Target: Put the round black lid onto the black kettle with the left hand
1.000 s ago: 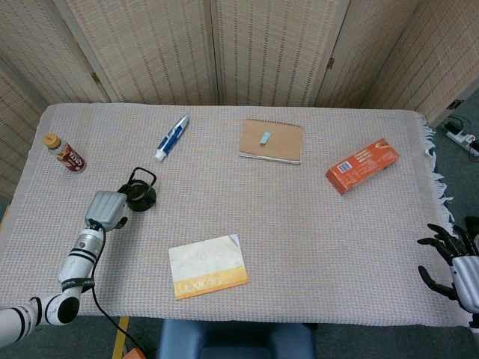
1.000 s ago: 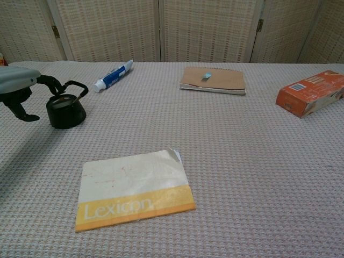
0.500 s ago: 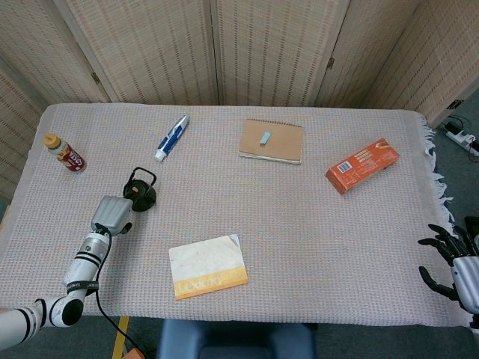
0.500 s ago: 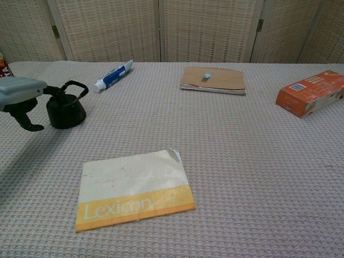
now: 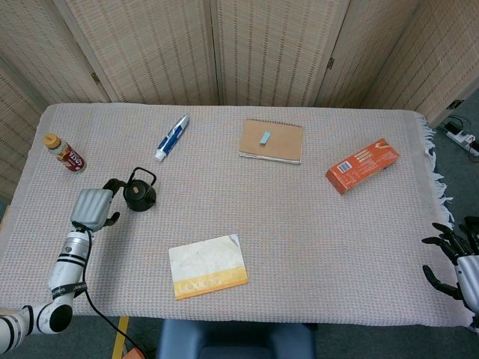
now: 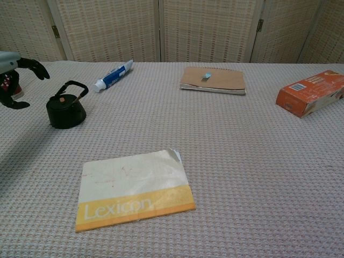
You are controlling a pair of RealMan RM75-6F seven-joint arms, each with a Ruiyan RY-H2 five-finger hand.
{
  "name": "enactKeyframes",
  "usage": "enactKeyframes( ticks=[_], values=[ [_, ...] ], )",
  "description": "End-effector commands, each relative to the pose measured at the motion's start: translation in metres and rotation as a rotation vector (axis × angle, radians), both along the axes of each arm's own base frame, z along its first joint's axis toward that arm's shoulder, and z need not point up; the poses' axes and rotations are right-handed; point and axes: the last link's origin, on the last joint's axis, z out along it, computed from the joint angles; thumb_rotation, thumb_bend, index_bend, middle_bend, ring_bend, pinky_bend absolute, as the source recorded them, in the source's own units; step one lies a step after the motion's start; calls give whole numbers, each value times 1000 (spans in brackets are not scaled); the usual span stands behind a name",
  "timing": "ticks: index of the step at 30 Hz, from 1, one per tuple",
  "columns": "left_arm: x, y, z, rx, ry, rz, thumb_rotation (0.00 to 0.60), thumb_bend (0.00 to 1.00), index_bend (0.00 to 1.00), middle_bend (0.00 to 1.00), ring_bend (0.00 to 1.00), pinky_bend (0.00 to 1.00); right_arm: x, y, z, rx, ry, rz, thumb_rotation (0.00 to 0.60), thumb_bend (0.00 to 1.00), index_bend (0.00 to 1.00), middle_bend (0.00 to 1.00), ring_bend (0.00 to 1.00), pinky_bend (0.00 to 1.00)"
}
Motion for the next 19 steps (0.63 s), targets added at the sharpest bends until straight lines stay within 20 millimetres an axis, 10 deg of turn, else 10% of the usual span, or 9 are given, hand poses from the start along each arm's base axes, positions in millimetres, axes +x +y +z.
enactKeyframes(
  ticks=[1, 10, 19],
  values=[
    [-11, -17, 23, 78, -48, 27, 600, 273, 253, 205, 422, 608, 0, -1, 1, 5, -6, -3, 600, 372, 310, 170, 235, 64],
    [-49, -85, 43, 176, -68, 97, 600, 276, 235, 182, 200, 246, 1, -4, -1, 55, -33, -9, 600, 371, 281, 139, 162, 64],
    [-55, -140, 48, 273, -105, 18, 600, 275, 217, 139, 133, 152, 8, -6, -7, 40, -44, 14, 600, 372, 279, 136, 154, 64]
  ],
)
